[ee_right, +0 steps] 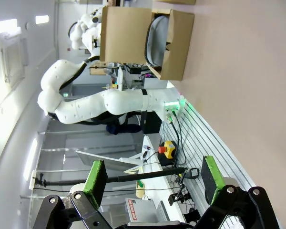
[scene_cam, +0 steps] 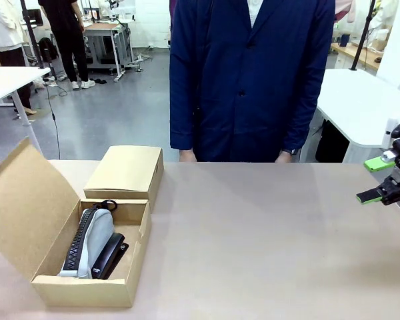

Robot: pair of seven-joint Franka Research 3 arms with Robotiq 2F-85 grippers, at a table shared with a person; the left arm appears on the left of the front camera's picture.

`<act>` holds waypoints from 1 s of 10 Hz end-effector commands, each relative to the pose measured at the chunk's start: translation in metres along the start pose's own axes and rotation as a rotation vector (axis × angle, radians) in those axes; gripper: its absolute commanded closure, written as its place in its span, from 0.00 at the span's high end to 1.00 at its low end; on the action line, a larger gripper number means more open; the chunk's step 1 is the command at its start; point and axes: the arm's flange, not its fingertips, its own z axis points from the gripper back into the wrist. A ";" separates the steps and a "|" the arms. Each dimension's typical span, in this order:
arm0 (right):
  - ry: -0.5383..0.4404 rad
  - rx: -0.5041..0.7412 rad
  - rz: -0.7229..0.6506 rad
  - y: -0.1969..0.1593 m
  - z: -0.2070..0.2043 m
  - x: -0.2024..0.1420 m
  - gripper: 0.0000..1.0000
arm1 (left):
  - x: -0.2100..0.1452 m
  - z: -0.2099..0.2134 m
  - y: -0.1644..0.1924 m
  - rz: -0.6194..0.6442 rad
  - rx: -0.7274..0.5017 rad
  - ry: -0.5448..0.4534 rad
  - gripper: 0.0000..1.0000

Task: Place items inside the box.
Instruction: Close the lid of the Mailer Box closest to the robot.

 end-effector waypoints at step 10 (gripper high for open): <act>-0.007 0.000 0.016 -0.001 -0.001 0.003 1.00 | 0.015 -0.033 0.004 0.154 0.291 -0.224 1.00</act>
